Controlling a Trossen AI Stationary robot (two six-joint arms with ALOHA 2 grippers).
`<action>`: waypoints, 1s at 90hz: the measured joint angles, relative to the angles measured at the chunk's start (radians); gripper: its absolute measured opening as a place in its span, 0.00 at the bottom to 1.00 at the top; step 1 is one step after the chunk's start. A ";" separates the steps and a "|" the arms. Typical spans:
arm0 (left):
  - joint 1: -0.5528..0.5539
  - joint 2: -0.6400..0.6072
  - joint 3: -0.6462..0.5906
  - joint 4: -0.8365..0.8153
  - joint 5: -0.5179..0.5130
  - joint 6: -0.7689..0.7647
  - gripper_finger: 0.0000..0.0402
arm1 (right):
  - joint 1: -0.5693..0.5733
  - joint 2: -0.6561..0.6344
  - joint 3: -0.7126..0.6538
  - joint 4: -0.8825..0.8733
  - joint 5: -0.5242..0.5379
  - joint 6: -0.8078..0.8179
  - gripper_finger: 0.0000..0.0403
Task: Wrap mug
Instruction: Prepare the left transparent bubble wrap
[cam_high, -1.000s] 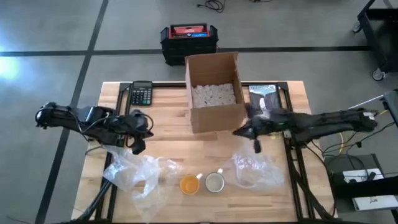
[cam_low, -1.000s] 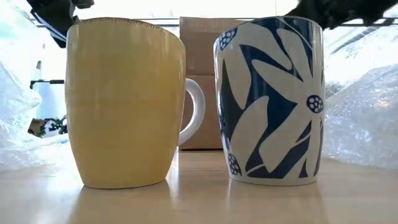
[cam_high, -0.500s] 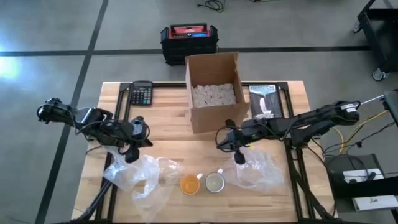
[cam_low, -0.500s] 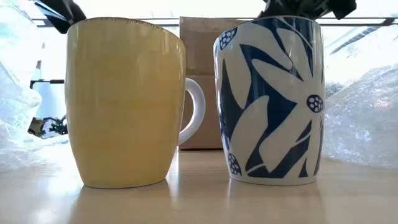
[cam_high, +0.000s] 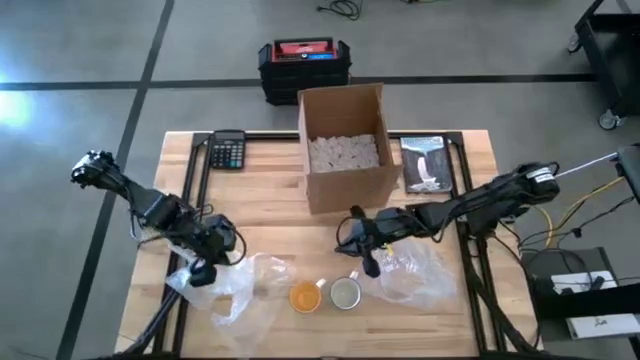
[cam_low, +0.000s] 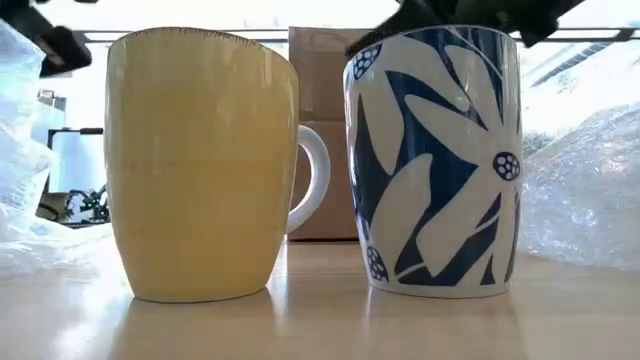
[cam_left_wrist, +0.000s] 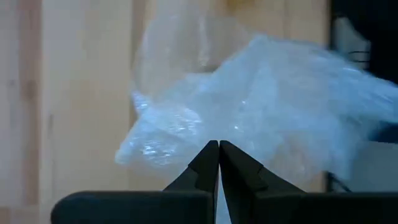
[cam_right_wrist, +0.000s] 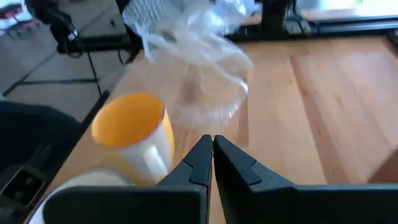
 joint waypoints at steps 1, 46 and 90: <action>-0.001 0.001 -0.007 0.005 -0.005 0.000 0.00 | 0.000 0.008 0.007 -0.001 0.002 -0.006 0.00; 0.001 0.033 -0.358 0.287 -0.252 -0.032 0.00 | -0.020 0.446 0.477 -0.210 0.006 -0.164 0.00; 0.001 0.031 -0.450 0.458 -0.501 -0.033 0.00 | -0.107 0.693 0.829 -0.542 -0.106 -0.263 0.00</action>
